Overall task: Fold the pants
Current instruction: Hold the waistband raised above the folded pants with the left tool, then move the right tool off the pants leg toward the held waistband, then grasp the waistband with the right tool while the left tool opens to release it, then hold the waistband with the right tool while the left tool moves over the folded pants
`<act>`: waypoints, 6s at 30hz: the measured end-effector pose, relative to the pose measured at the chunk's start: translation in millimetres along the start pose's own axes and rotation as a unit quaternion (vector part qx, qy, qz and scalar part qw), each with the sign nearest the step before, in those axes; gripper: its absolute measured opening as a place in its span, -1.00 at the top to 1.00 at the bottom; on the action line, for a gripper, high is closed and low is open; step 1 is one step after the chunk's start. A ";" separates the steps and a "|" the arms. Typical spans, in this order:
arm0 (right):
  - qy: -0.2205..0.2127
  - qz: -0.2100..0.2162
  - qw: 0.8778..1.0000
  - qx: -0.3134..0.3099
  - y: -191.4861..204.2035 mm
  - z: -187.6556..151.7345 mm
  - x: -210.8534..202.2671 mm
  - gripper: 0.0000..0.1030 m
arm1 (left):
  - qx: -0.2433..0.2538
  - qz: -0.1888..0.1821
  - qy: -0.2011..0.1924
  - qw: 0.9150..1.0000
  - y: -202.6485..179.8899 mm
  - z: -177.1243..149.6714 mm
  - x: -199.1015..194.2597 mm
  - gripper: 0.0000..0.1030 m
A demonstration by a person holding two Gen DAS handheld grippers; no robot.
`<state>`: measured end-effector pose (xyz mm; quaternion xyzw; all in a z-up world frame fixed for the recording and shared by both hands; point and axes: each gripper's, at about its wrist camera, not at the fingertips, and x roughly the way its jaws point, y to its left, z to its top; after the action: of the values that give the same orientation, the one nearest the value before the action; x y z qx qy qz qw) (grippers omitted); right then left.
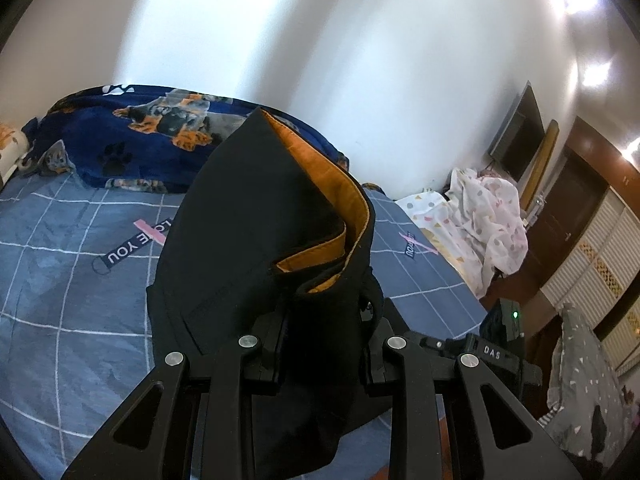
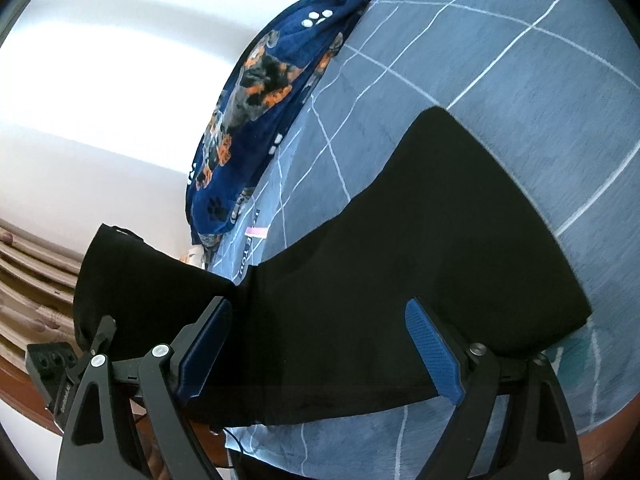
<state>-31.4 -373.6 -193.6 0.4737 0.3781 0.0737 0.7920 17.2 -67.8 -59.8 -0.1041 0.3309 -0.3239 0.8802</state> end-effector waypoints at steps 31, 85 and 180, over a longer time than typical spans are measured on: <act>-0.026 0.026 0.999 0.027 -13.7 15.0 -26.0 -0.68 | 0.016 -0.029 0.040 0.999 -31.4 -6.9 36.1 0.46; 0.040 0.047 0.994 0.091 -84.0 100.0 23.3 0.70 | 0.022 -0.036 0.098 0.994 -65.6 -22.7 82.7 0.46; 0.072 0.100 0.991 0.043 -55.8 34.8 -94.5 0.20 | 0.056 0.119 0.148 0.980 29.2 -82.9 85.7 -0.84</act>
<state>-88.0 -472.8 -179.3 0.5363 0.3876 0.1705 0.7302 26.9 -97.5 -178.5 0.0347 0.4487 -0.2472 0.8581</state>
